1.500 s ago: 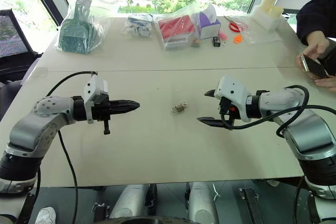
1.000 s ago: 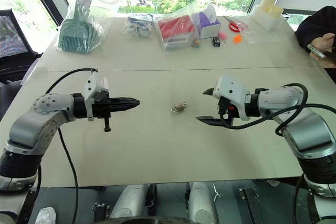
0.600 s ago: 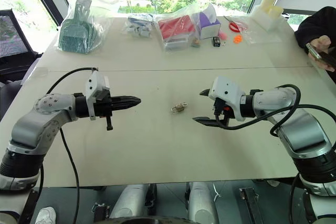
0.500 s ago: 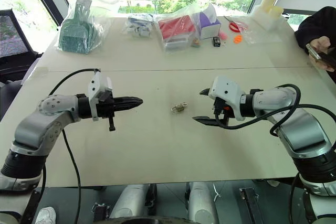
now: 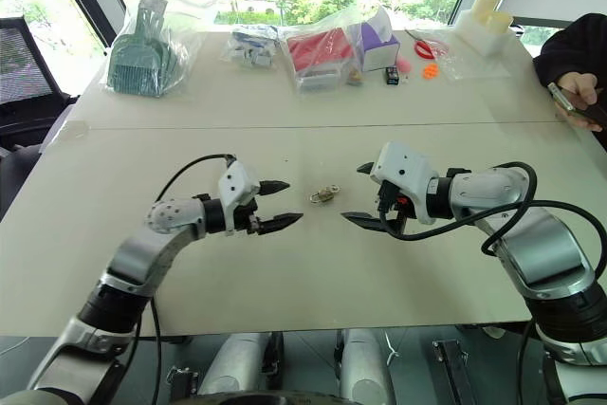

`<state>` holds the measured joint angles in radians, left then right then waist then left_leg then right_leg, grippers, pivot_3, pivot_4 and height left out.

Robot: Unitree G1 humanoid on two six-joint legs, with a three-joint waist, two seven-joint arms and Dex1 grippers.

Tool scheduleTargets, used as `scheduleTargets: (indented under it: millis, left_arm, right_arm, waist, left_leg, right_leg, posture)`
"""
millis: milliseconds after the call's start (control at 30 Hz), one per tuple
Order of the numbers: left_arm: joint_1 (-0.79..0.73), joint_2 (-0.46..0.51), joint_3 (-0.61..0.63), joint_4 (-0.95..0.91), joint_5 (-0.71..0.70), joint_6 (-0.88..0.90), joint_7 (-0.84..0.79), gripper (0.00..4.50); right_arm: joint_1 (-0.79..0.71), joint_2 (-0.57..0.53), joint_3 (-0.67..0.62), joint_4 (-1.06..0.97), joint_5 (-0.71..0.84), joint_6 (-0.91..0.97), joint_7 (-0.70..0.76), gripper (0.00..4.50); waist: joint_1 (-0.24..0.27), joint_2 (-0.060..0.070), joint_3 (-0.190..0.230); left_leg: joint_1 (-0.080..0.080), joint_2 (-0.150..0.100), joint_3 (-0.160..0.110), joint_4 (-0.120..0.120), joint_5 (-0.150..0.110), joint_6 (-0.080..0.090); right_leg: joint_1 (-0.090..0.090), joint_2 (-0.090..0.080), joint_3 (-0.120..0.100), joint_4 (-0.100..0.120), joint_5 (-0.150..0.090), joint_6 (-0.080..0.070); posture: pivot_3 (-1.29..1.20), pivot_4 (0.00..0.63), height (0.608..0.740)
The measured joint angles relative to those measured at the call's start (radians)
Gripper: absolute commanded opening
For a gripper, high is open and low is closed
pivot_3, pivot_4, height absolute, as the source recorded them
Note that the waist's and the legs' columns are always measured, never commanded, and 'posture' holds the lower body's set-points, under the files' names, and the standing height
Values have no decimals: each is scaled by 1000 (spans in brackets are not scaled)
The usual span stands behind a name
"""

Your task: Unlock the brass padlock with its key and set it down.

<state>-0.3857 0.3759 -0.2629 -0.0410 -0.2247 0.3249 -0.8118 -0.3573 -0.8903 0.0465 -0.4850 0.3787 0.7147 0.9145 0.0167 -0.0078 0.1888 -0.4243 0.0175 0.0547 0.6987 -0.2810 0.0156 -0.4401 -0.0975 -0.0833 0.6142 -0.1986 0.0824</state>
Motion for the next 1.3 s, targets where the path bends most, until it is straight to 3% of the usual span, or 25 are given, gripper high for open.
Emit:
scheduleTargets:
  millis: [133, 233, 567, 667, 933, 1100, 1300]
  left_arm:
    - [-88, -140, -45, 193, 97, -121, 86, 4470]
    - [-127, -186, -63, 302, 141, -182, 118, 4470]
    - [-179, -210, -70, 456, 198, -318, 116, 4470]
    - [-182, -210, -70, 468, 201, -336, 109, 3718]
    - [-199, -211, -65, 476, 193, -330, 50, 197]
    - [-179, -183, -55, 423, 165, -265, -11, 38]
    - [-116, -45, -35, 271, 84, -109, -154, 38]
  right_arm:
    - [34, 2, -26, -44, 4, 21, -36, 4500]
    - [51, 2, -35, -66, 16, 40, -54, 4500]
    - [80, 2, -62, -120, 31, 67, -103, 4500]
    - [80, 2, -62, -120, 32, 72, -109, 4500]
    - [76, 2, -57, -119, 30, 71, -113, 4500]
    - [67, 2, -49, -117, 28, 61, -110, 4500]
    - [34, 7, 3, -101, 9, 32, -105, 4500]
  waist:
    - [11, 0, 0]
    - [16, 0, 0]
    - [24, 0, -1]
    - [24, 0, -1]
    - [24, 0, -1]
    - [22, 0, -1]
    - [19, 0, -1]
  left_leg:
    - [0, -1, 0, 0, 0, 0]
    - [0, -1, 0, 0, 0, 0]
    - [2, 1, -1, 1, 0, 0]
    - [3, 1, -1, 1, 0, 0]
    - [4, 1, -1, 1, 0, 0]
    - [4, 1, -1, 1, 0, 0]
    - [4, 4, -1, 0, 0, 0]
  right_leg:
    - [0, 0, 0, 0, 0, 0]
    - [0, 0, 0, 0, 0, 1]
    - [2, 0, 0, 0, 0, -1]
    - [3, 0, 0, 0, 0, -1]
    - [4, 0, 0, 0, 0, -1]
    - [4, 0, 0, 0, -1, -2]
    - [3, 0, -1, 1, -1, -3]
  posture:
    - [0, 150, 740]
    - [0, 150, 740]
    - [0, 150, 740]
    - [0, 150, 740]
    - [0, 150, 740]
    - [0, 150, 740]
    - [0, 150, 740]
